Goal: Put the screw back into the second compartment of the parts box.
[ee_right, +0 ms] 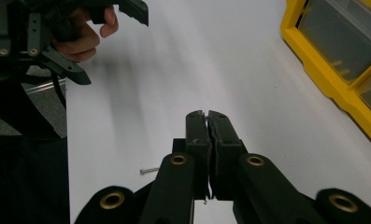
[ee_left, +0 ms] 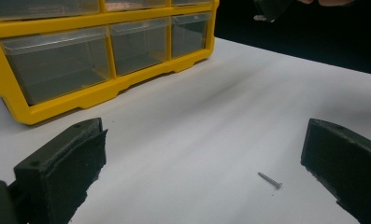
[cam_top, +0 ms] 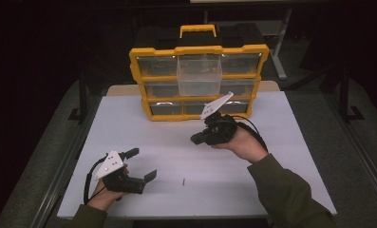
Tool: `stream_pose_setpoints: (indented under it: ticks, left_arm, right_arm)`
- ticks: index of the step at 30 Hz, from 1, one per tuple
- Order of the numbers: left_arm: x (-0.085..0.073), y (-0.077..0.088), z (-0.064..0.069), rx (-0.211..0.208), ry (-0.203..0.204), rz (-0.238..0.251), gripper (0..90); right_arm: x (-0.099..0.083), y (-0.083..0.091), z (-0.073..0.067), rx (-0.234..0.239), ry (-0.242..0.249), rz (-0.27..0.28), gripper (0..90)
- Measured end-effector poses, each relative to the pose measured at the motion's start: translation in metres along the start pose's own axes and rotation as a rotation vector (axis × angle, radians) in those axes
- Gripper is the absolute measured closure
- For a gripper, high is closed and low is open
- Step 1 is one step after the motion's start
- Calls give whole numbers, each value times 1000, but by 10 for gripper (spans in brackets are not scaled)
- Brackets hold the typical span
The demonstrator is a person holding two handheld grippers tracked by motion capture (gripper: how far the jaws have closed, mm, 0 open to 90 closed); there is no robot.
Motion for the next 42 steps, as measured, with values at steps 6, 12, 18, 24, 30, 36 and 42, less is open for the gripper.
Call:
stream_pose_setpoints:
  ticks: [6,12,18,24,30,36,42]
  left_arm:
    - [2,-1,1,4,12,12,0]
    - [-1,2,1,4,5,5,0]
    - [0,1,0,5,14,16,0]
    - [1,1,1,5,19,19,0]
    - [0,1,1,6,18,18,0]
    - [0,1,1,6,23,21,0]
    - [0,1,1,5,25,19,0]
  right_arm:
    - [9,9,1,3,16,3,870]
    - [17,18,3,3,28,17,870]
    - [25,26,4,9,30,30,870]
    - [33,36,7,2,29,42,870]
    - [42,45,10,0,37,61,870]
    - [51,51,13,-6,43,64,870]
    - [60,58,14,-22,55,63,870]
Point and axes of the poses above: each handheld gripper's, and its own axes: y roughly backward along the jaws, x roughly out of its top, z roughly to its right, the point moved 2 cm from there along -y, roughly forward along the jaws, and after that the axes turned 3 degrees about -y, right-handed, at the moved point
